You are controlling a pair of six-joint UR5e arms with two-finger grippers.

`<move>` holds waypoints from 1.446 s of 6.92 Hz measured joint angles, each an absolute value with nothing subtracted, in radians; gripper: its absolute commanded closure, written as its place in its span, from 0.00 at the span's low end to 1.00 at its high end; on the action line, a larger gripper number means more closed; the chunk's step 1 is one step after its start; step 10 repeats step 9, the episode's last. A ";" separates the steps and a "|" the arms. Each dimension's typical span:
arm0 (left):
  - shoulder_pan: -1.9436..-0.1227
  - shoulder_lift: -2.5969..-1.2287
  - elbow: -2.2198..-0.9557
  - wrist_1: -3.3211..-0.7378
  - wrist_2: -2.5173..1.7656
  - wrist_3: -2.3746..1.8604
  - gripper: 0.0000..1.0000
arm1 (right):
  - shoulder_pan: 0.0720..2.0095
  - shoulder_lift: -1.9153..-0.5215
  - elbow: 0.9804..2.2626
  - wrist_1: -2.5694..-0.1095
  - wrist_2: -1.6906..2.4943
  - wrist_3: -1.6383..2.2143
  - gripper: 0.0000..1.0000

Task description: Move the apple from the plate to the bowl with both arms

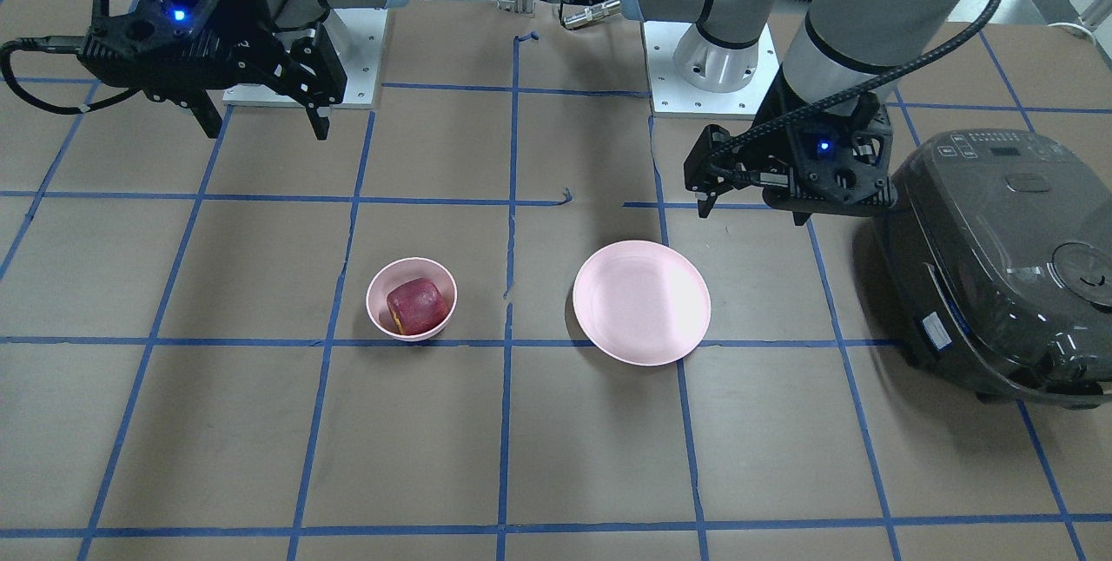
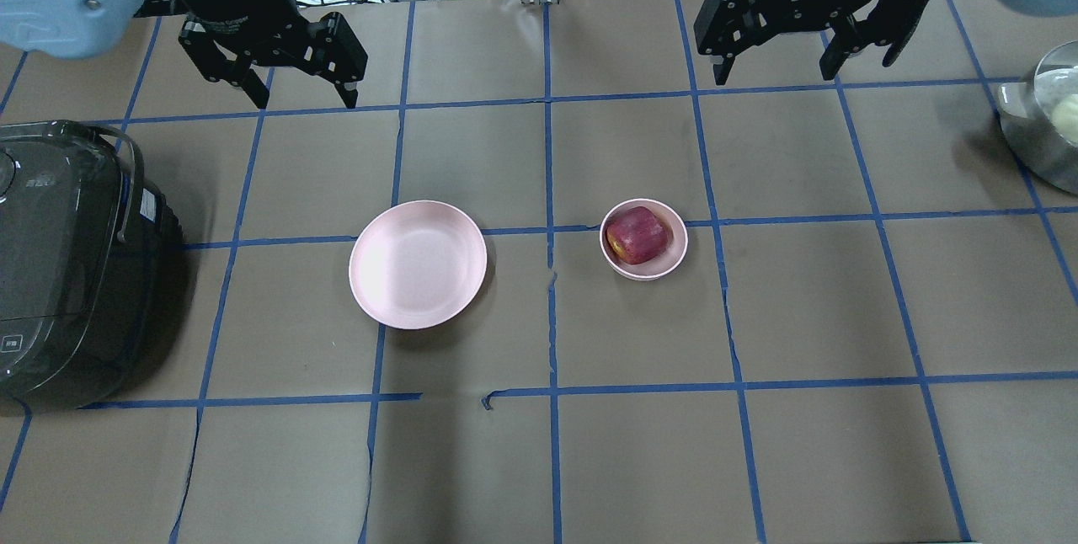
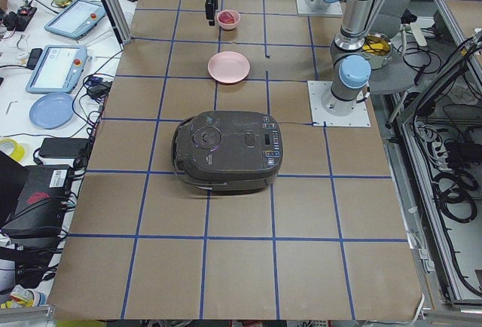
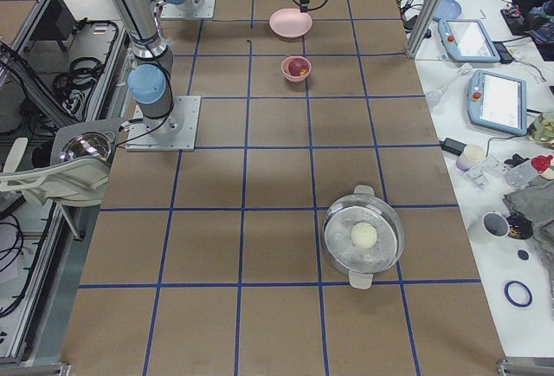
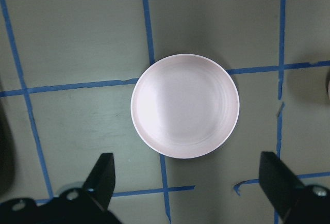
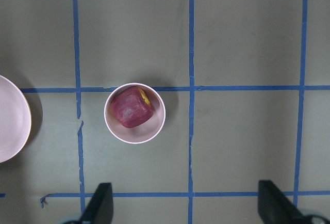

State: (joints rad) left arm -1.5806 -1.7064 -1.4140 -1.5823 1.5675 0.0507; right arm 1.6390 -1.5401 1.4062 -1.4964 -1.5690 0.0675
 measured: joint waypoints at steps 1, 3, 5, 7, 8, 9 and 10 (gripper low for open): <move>-1.573 -1.707 -1.398 -1.595 1.574 0.055 0.00 | 1.638 -1.540 1.406 -1.496 -1.569 0.068 0.00; -1.568 -1.699 -1.403 -1.623 1.578 0.059 0.00 | 1.639 -1.540 1.407 -1.496 -1.569 0.067 0.00; -1.565 -1.682 -1.423 -1.640 1.583 0.060 0.00 | 1.638 -1.540 1.407 -1.496 -1.569 0.067 0.00; -1.564 -1.670 -1.439 -1.641 1.587 0.060 0.00 | 1.638 -1.540 1.407 -1.495 -1.569 0.068 0.00; -1.564 -1.667 -1.442 -1.640 1.586 0.060 0.00 | 1.640 -1.540 1.407 -1.495 -1.569 0.067 0.00; -1.564 -1.667 -1.446 -1.640 1.586 0.060 0.00 | 1.640 -1.540 1.407 -1.496 -1.569 0.068 0.00; -1.564 -1.667 -1.446 -1.640 1.586 0.060 0.00 | 1.640 -1.540 1.407 -1.496 -1.569 0.068 0.00</move>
